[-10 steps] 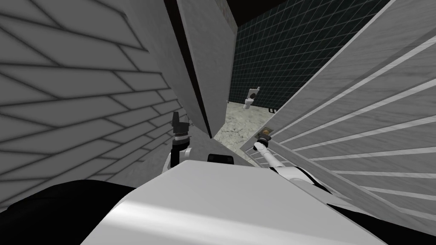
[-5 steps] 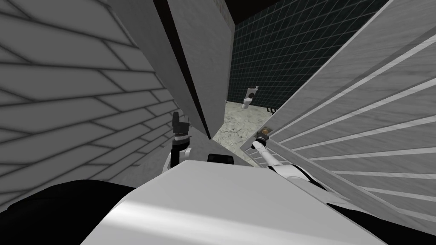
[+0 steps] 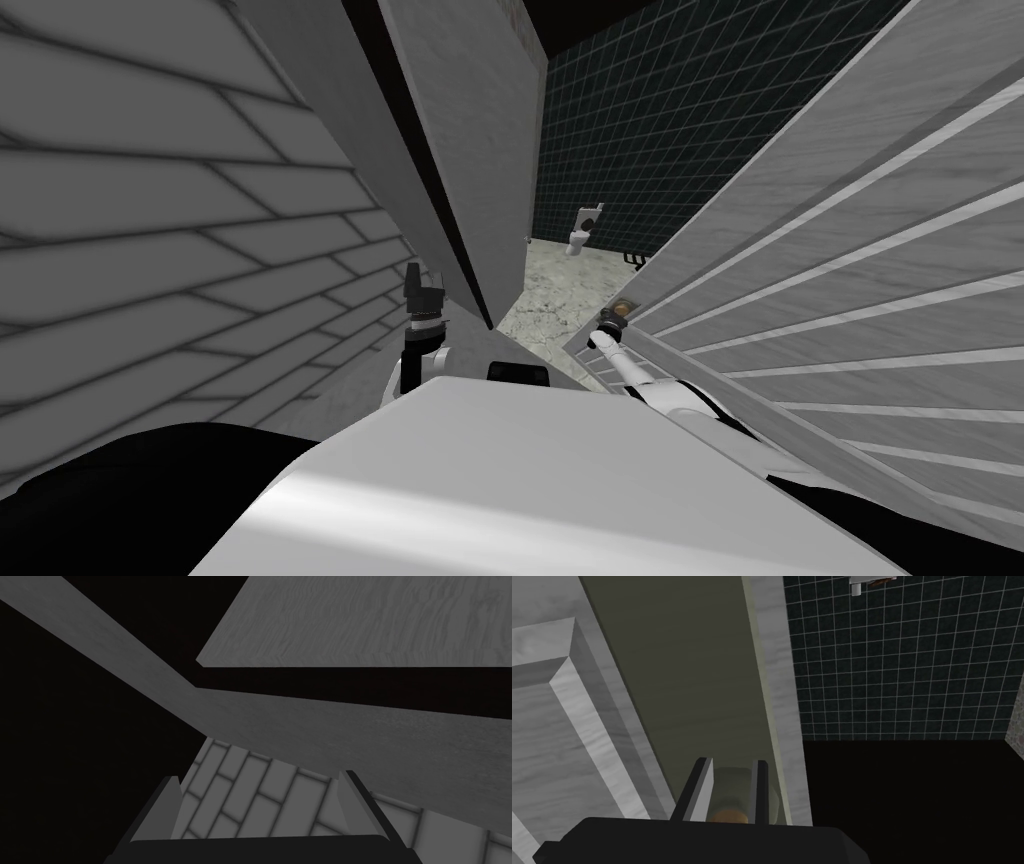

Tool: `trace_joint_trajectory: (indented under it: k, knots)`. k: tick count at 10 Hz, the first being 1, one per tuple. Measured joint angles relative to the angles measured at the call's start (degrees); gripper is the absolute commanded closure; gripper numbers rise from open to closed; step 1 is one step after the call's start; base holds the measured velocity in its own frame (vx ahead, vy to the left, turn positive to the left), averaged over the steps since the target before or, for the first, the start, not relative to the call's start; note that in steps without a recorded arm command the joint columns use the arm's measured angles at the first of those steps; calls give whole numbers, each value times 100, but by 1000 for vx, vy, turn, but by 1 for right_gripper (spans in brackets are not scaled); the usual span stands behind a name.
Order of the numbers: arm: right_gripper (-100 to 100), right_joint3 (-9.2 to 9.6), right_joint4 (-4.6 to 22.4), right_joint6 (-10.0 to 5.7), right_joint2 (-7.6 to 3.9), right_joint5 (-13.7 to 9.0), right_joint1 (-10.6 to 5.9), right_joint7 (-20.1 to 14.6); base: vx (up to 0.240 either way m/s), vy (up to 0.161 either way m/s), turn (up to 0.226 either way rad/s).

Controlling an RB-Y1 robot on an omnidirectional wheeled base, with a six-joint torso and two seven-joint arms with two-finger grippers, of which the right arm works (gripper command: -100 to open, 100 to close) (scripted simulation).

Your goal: Push the door open

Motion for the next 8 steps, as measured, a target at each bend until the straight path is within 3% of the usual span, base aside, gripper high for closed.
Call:
trace_joint_trajectory:
  k: [2,4,5,7,8]
  knots:
    - [100,-18,-285,12,34,-161,131,-141,60,-28,-70]
    - [100,163,87,111,88,-216,-123,-693,87,-33,-32]
    - [100,20,-433,28,49,-423,102,-543,31,-18,-20]
    - [100,82,-205,75,40,-364,-50,-710,16,-9,-18]
    - [100,82,-314,90,62,-437,-8,-772,25,-2,-25]
